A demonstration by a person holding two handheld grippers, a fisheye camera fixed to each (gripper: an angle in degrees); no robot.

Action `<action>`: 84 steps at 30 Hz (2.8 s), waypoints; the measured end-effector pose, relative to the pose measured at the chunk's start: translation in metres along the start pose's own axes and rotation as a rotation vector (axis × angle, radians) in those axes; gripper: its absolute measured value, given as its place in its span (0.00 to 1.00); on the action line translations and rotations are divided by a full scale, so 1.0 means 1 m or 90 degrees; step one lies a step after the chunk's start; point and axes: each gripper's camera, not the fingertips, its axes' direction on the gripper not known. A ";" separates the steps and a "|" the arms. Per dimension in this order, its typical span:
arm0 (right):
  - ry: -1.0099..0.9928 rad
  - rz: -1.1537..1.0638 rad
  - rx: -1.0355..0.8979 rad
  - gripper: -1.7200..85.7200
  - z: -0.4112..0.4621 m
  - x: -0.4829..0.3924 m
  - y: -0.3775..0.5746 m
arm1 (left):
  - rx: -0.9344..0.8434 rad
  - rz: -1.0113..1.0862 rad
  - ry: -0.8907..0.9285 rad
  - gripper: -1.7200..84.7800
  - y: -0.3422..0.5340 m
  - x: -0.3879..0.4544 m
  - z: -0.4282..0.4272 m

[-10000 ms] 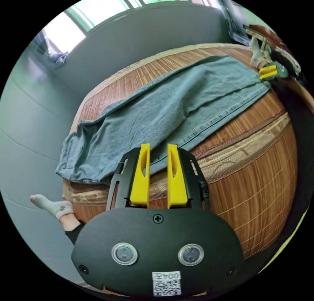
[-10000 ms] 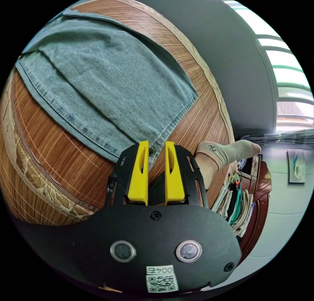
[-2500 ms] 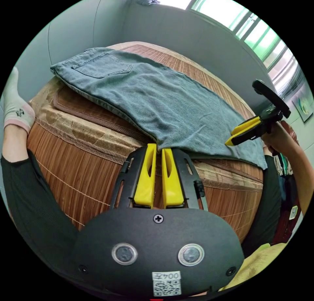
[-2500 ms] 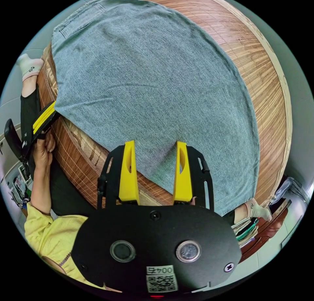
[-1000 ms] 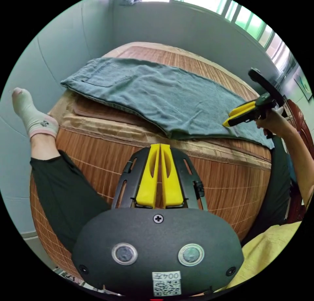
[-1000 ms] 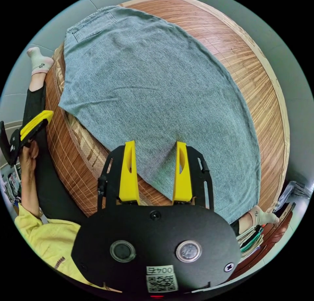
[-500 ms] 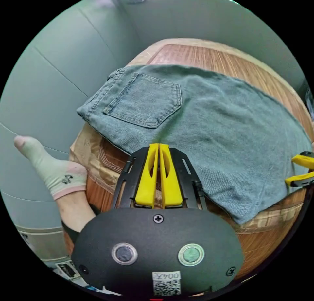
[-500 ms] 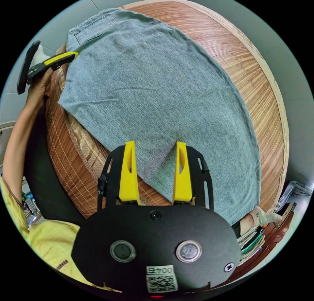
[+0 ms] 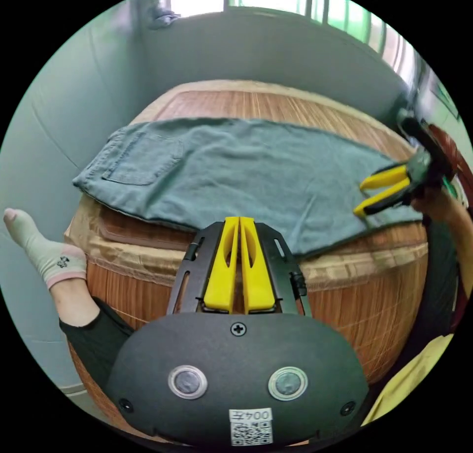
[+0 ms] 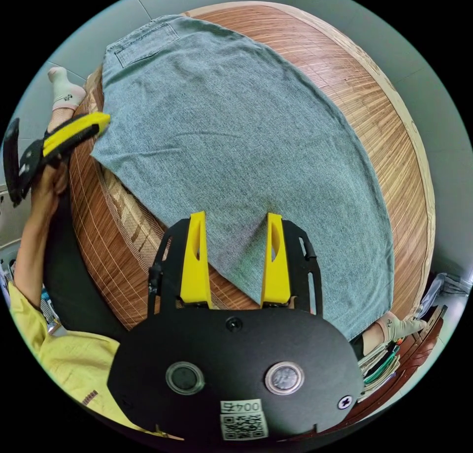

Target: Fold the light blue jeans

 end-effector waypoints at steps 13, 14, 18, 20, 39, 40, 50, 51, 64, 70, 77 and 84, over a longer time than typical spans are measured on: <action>0.008 -0.012 0.006 0.21 -0.012 0.002 0.040 | -0.020 0.011 -0.001 0.02 0.036 0.017 -0.024; 0.006 -0.011 0.015 0.21 -0.014 0.004 0.046 | 0.011 0.002 0.020 0.02 0.050 0.020 -0.046; -0.010 -0.007 0.054 0.19 -0.019 0.009 0.068 | 0.071 -0.026 0.040 0.02 0.103 0.034 -0.104; -0.012 0.027 0.102 0.14 -0.024 0.016 0.089 | 0.097 -0.075 0.050 0.02 0.141 0.037 -0.134; -0.030 0.226 0.121 0.01 -0.029 0.115 0.292 | 0.017 -0.061 -0.008 0.03 0.129 0.081 -0.080; -0.005 0.236 0.120 0.01 -0.025 0.118 0.303 | 0.007 -0.052 -0.015 0.03 0.120 0.084 -0.071; 0.074 0.162 0.248 0.02 -0.009 0.099 0.360 | -0.012 -0.019 -0.024 0.04 0.047 0.100 -0.025; 0.084 0.161 0.255 0.02 -0.008 0.097 0.362 | -0.014 -0.014 -0.025 0.04 0.043 0.103 -0.022; -0.008 0.110 0.213 0.16 -0.010 0.166 0.411 | -0.039 0.060 -0.028 0.05 -0.023 0.175 0.046; -0.015 0.084 0.211 0.16 -0.007 0.189 0.425 | -0.026 0.060 -0.029 0.06 -0.033 0.181 0.057; -0.007 0.145 0.205 0.18 -0.004 0.207 0.452 | -0.008 0.055 -0.004 0.09 -0.051 0.165 0.052; -0.022 0.158 0.196 0.18 0.001 0.212 0.460 | -0.046 -0.002 0.011 0.11 -0.056 0.109 0.082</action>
